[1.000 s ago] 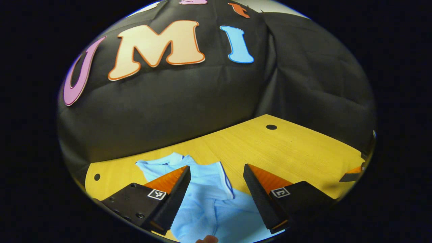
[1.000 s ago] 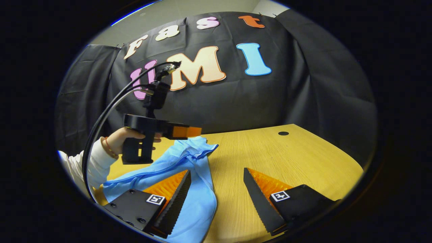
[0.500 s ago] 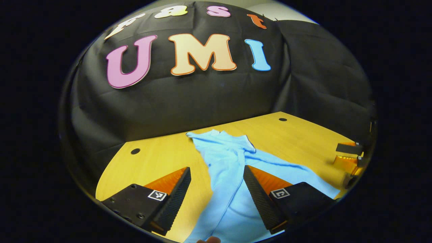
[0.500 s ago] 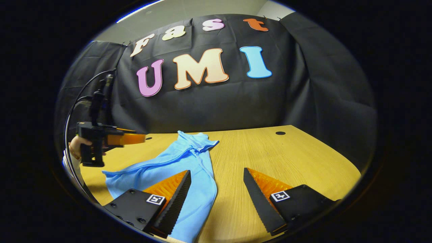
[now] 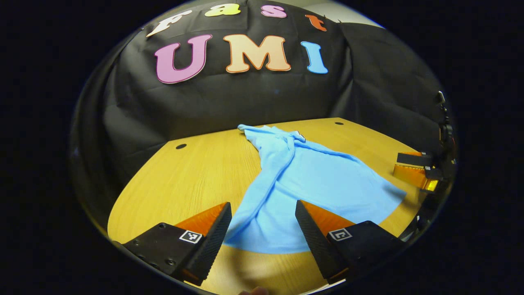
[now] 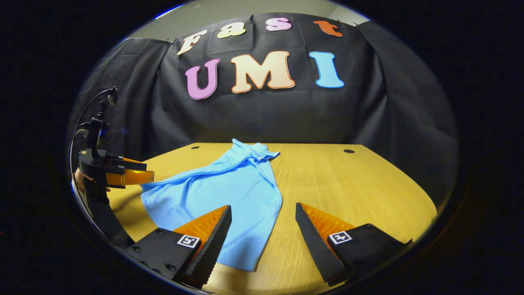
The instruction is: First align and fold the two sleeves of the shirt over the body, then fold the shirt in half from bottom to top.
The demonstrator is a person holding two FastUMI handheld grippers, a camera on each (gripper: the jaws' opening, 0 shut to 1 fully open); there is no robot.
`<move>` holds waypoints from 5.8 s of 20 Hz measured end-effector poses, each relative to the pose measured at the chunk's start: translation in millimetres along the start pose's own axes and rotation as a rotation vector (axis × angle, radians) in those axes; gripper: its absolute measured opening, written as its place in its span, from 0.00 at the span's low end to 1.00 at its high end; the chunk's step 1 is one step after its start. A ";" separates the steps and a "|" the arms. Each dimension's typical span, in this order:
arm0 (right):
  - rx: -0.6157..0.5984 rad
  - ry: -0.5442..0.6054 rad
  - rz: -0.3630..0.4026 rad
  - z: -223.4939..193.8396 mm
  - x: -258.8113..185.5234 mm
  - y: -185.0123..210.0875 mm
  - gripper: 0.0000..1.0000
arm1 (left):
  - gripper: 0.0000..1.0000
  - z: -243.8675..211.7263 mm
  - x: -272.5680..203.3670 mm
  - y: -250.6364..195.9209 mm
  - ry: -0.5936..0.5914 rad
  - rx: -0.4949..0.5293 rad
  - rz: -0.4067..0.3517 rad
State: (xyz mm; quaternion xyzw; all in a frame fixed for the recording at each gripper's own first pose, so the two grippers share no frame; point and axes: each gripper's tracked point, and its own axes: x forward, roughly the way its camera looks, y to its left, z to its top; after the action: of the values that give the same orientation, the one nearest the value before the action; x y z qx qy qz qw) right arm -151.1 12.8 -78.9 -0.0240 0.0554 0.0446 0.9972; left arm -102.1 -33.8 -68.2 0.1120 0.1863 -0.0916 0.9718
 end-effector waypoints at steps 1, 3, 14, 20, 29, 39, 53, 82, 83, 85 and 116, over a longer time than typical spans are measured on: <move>0.007 0.046 0.007 -8.6 -5.7 1.2 0.98 | 0.96 -10.4 -3.5 -2.0 0.024 0.003 -0.003; -0.007 0.086 0.014 -17.5 -14.2 6.1 0.98 | 0.96 -22.3 -8.7 -5.4 0.045 0.010 -0.005; -0.065 0.230 0.040 -65.3 -17.1 29.8 0.98 | 0.96 -48.0 -9.0 28.1 0.104 -0.031 0.042; -0.053 0.240 0.039 -64.8 -16.9 30.7 0.98 | 0.96 -42.3 6.0 38.4 0.122 -0.018 0.038; -0.055 0.251 0.084 -66.4 -16.3 39.5 0.77 | 0.90 -39.8 25.4 13.3 0.167 -0.008 -0.120; 0.012 0.276 0.136 -66.9 -17.2 52.3 0.06 | 0.00 -39.5 21.0 -11.2 0.173 0.027 -0.178; 0.005 0.142 0.109 27.4 20.9 53.4 0.05 | 0.00 58.2 8.5 -7.3 -0.044 -0.101 -0.212; 0.092 0.073 -0.148 189.6 364.8 -30.8 0.05 | 0.00 241.8 273.8 111.5 -0.199 -0.195 0.086; 0.103 0.089 -0.162 182.3 377.7 -36.0 0.05 | 0.00 238.2 286.2 116.0 -0.193 -0.182 0.104; 0.133 0.125 -0.172 166.1 398.5 -42.0 0.05 | 0.00 229.0 308.5 121.1 -0.176 -0.158 0.131; 0.015 -0.035 0.036 149.0 238.8 29.1 0.98 | 0.94 189.0 157.9 61.0 -0.268 -0.131 0.145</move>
State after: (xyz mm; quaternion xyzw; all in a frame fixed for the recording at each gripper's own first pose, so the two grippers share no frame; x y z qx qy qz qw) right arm 98.7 70.2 40.9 -0.0147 0.0385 0.0625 0.9972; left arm 120.1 -44.5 53.7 0.0482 0.0521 -0.0230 0.9972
